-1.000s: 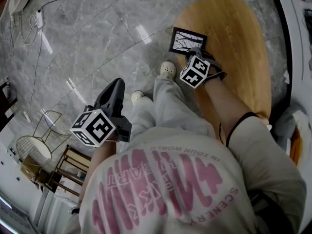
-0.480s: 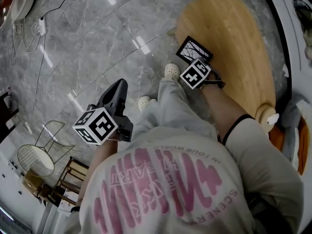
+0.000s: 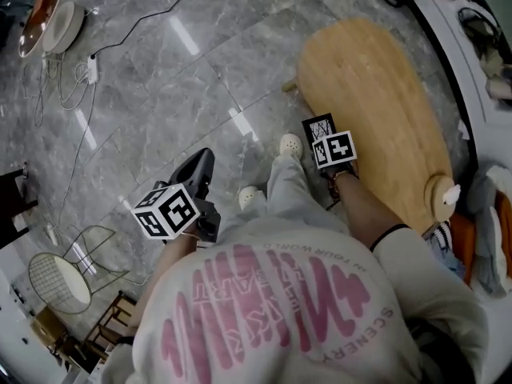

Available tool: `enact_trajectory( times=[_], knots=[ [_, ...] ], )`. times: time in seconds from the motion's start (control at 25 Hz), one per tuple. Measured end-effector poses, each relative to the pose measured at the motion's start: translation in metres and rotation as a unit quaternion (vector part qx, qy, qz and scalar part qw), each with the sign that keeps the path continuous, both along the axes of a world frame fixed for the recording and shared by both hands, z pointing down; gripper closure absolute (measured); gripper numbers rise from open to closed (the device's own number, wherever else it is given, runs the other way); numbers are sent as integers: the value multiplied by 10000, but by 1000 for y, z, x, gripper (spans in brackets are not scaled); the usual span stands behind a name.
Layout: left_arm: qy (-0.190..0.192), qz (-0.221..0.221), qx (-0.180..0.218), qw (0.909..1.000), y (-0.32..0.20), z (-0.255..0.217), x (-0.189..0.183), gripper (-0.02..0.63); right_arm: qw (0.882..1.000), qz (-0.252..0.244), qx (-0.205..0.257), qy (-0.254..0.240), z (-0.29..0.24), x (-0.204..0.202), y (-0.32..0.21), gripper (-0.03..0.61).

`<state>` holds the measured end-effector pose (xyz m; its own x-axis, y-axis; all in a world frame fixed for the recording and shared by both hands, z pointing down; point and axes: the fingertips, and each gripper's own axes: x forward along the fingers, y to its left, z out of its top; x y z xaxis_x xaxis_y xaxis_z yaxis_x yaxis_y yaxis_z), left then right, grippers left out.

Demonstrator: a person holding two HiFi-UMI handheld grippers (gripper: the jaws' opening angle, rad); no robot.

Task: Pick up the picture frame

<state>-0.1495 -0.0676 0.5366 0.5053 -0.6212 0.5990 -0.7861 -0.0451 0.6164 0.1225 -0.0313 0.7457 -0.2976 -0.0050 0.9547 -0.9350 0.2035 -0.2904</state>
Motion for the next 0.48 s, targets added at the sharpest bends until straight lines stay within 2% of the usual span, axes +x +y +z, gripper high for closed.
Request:
enact_trajectory(
  times=[0.16, 0.48],
  knots=[
    [146, 105, 225, 9996, 5, -21, 8, 611, 9958, 620, 385, -557, -45, -11, 1, 510],
    [503, 453, 957, 9931, -7, -83, 29, 611, 9751, 917, 1400, -1453, -147, -47, -6, 509]
  ],
)
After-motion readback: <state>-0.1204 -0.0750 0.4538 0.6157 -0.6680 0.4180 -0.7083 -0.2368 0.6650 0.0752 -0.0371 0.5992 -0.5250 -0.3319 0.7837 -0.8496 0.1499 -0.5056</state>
